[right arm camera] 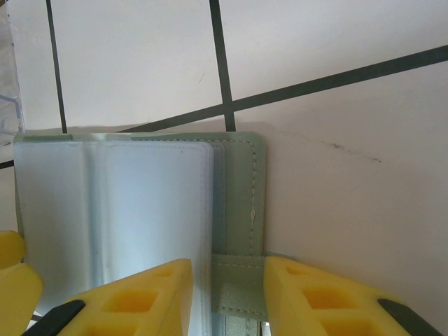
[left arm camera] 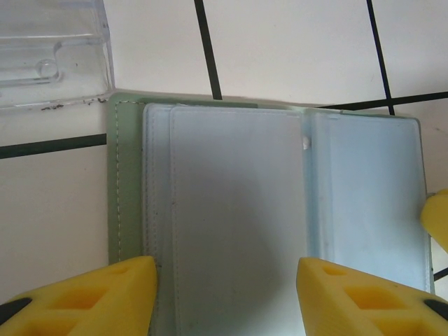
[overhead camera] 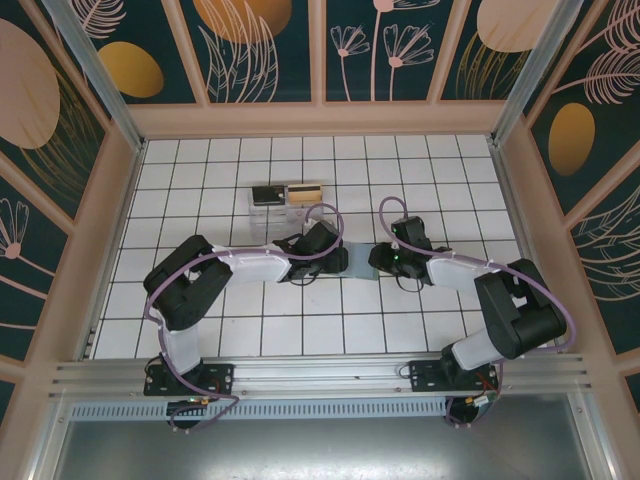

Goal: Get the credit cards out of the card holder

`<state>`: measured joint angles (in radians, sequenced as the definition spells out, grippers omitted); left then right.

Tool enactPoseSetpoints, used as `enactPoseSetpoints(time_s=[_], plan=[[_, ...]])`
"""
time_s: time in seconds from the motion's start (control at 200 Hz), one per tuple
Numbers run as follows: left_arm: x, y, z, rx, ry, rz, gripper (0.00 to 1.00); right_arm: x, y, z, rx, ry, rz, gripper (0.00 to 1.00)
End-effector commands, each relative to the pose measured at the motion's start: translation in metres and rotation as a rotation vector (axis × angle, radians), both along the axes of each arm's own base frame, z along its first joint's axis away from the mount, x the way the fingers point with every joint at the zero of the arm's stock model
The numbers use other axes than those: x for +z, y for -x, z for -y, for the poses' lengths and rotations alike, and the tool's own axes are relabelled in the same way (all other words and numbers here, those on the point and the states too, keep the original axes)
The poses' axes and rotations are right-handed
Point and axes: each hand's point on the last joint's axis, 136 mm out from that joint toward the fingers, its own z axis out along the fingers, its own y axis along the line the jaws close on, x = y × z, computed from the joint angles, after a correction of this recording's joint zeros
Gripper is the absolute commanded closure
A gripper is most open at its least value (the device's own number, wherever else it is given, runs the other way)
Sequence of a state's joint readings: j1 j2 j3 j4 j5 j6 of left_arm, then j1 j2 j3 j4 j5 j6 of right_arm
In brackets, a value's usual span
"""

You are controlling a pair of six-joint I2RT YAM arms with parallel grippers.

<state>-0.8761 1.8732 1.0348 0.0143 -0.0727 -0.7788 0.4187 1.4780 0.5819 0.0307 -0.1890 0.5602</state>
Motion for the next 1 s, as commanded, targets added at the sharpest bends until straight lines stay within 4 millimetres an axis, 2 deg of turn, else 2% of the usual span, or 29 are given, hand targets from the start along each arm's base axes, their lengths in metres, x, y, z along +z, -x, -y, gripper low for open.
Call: enactPoseSetpoints(time_s=[0.0, 0.18, 0.345, 0.686, 0.891, 0.996], plan=[[-0.015, 0.003, -0.009, 0.015, -0.045, -0.037, 0.44, -0.014, 0.017, 0.004, 0.000, 0.018, -0.061, 0.65], [-0.016, 0.010, 0.005, -0.034, 0.023, -0.068, 0.42, -0.014, 0.017, 0.003, 0.002, 0.014, -0.063, 0.65], [0.004, 0.016, 0.027, -0.099, 0.159, -0.070, 0.39, -0.015, 0.017, 0.004, 0.002, 0.016, -0.067, 0.65], [0.010, 0.017, 0.034, -0.116, 0.189, -0.075, 0.37, -0.016, 0.018, 0.003, 0.001, 0.015, -0.067, 0.65], [0.030, 0.015, 0.034, -0.128, 0.209, -0.032, 0.37, -0.017, 0.018, 0.004, 0.001, 0.016, -0.068, 0.65], [0.030, 0.015, 0.035, -0.133, 0.209, -0.035, 0.37, -0.016, 0.018, 0.003, 0.000, 0.014, -0.067, 0.65]])
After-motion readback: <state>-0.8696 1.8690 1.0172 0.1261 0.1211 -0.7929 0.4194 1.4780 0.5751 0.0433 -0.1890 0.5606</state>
